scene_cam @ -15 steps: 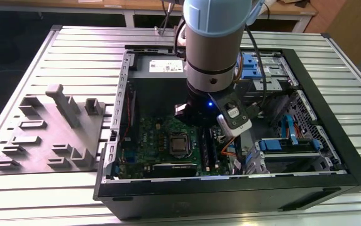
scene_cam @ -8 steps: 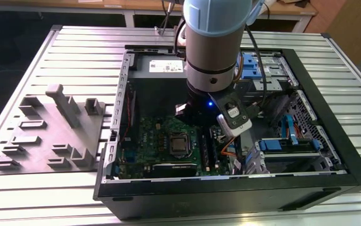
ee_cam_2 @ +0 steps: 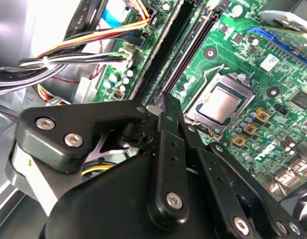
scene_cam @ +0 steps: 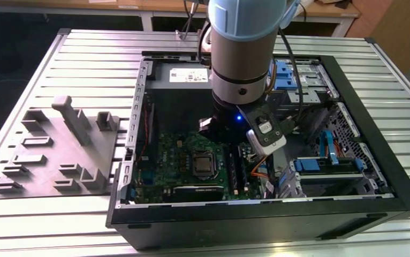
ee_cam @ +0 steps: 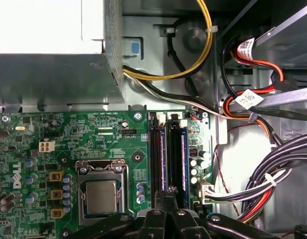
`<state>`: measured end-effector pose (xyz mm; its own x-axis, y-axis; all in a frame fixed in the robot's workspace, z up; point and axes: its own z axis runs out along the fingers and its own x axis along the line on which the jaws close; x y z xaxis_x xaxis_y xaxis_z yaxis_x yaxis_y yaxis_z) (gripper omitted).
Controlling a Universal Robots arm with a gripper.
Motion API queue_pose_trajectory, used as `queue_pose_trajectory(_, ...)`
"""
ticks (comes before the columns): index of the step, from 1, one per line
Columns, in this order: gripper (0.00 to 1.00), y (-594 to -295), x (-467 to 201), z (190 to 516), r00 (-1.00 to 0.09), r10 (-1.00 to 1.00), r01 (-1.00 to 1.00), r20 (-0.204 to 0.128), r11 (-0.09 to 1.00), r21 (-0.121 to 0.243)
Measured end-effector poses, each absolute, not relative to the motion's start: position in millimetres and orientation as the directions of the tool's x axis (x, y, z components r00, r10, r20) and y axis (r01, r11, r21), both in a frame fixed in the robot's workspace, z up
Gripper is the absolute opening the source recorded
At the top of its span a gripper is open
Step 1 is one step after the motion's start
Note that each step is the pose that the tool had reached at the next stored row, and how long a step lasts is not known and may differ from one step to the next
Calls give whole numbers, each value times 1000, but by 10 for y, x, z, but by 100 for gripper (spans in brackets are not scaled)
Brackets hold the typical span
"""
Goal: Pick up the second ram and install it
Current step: 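Insert the second ram into the second slot, then press down the second ram until it locks into place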
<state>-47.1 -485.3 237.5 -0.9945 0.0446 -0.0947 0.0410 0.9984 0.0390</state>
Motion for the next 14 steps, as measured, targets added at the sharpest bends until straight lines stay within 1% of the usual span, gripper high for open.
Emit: queue_pose_trajectory(14,10,-4844,-452,2375,-995,45,41,-95,998,39)
